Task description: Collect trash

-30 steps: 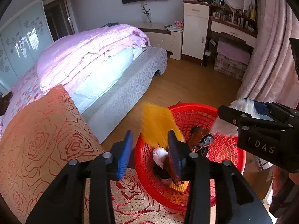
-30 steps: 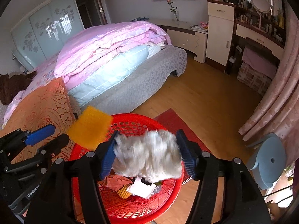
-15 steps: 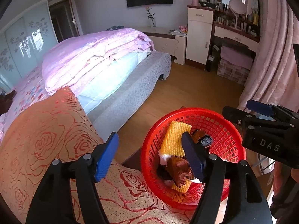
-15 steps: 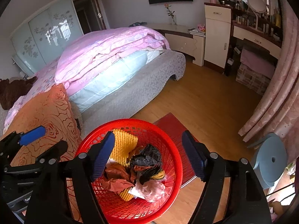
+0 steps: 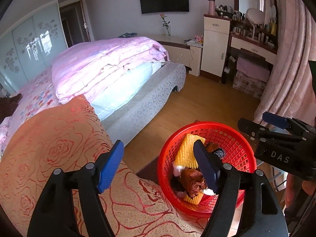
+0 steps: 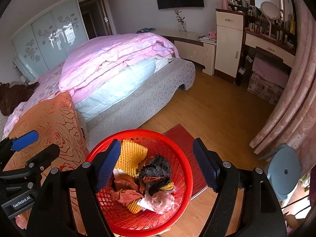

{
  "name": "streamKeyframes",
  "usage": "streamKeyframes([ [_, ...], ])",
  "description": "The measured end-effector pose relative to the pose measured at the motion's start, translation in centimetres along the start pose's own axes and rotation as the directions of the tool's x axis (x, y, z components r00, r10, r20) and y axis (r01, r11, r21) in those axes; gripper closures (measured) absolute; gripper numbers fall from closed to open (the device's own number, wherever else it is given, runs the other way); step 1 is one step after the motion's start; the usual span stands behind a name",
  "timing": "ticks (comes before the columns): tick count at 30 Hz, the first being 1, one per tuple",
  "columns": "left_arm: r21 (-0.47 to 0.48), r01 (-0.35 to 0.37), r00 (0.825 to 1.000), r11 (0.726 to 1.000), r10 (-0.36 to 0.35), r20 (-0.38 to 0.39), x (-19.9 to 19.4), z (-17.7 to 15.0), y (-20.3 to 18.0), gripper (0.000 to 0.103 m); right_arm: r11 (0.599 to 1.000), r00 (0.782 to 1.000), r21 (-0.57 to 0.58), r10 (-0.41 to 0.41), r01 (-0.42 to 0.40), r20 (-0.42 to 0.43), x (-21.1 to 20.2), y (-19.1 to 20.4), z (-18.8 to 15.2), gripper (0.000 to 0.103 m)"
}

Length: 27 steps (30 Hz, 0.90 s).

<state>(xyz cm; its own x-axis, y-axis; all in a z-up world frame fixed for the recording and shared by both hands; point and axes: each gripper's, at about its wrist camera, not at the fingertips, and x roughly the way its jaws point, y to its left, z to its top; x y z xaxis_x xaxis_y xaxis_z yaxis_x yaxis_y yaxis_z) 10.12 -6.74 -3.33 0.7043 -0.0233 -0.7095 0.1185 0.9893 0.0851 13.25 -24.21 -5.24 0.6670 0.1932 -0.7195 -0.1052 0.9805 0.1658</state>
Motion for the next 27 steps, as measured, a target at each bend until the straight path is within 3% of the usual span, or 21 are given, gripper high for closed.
streamKeyframes([
  [27, -0.015, -0.016, 1.000, 1.000, 0.017, 0.014, -1.3, 0.1, 0.8, 0.033, 1.000, 1.000, -0.012, 0.006, -0.006, 0.018, -1.3, 0.9, 0.1, 0.030],
])
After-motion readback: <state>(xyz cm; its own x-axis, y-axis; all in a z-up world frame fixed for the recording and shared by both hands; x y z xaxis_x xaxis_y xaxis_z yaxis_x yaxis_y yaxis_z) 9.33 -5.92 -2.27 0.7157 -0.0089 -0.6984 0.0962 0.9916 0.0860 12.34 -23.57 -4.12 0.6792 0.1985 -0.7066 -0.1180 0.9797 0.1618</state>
